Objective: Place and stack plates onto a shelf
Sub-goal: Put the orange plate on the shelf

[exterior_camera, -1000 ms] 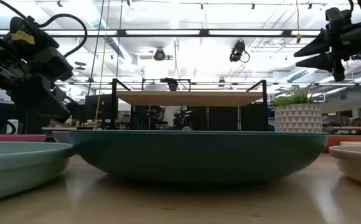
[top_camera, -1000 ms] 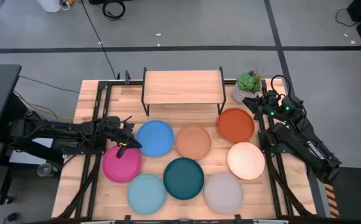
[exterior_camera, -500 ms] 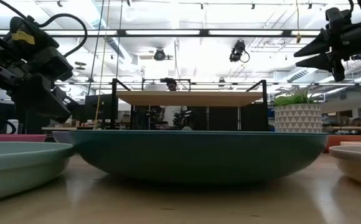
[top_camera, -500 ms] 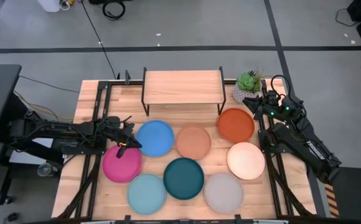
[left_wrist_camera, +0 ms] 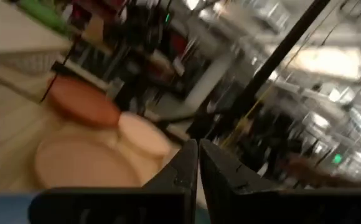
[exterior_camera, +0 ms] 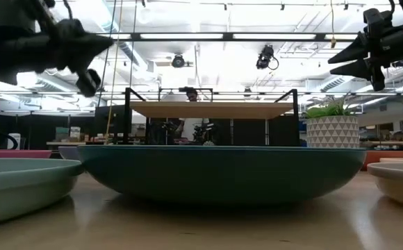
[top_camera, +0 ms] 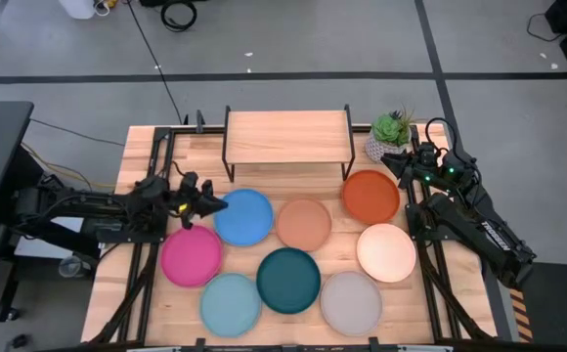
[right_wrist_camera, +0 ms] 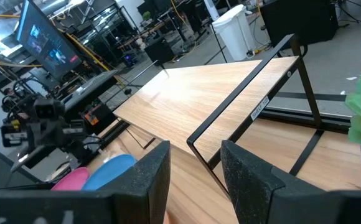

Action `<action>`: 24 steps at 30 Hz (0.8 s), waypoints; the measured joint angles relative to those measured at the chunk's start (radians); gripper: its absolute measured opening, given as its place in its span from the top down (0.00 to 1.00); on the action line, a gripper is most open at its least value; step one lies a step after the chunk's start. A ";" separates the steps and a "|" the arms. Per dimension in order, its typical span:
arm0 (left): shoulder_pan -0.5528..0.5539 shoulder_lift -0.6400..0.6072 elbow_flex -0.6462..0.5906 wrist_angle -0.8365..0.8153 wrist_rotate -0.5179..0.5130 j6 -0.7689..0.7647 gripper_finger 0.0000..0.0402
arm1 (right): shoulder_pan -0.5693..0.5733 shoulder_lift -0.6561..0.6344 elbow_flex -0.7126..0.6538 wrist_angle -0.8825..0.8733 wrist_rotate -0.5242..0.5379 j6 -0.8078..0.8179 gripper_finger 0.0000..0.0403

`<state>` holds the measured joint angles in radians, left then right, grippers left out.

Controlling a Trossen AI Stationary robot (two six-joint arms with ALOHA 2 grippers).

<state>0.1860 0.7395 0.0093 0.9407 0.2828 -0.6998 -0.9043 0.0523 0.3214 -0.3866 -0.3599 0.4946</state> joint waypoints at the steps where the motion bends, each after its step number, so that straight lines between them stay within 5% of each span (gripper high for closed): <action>1: -0.001 0.000 0.000 0.038 -0.026 -0.006 0.94 | 0.000 0.000 0.000 0.000 0.000 0.000 0.63; 7: 0.000 -0.001 0.000 0.213 -0.343 -0.337 0.94 | 0.000 0.000 0.000 0.007 0.000 0.001 0.63; 13: 0.000 -0.001 0.013 0.337 -0.498 -0.363 0.94 | 0.000 0.000 0.000 0.091 -0.005 0.265 0.63; 17: 0.000 -0.001 0.146 0.302 -0.444 -0.288 0.94 | 0.001 0.017 0.000 0.175 -0.083 0.407 0.63; 24: 0.000 0.000 0.490 -0.158 -0.342 -0.041 0.94 | 0.001 0.101 0.045 0.256 -0.203 0.372 0.63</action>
<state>0.1856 0.7395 0.4993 0.7831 -0.0590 -0.7405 -0.9035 0.1530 0.3661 -0.1308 -0.5626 0.8661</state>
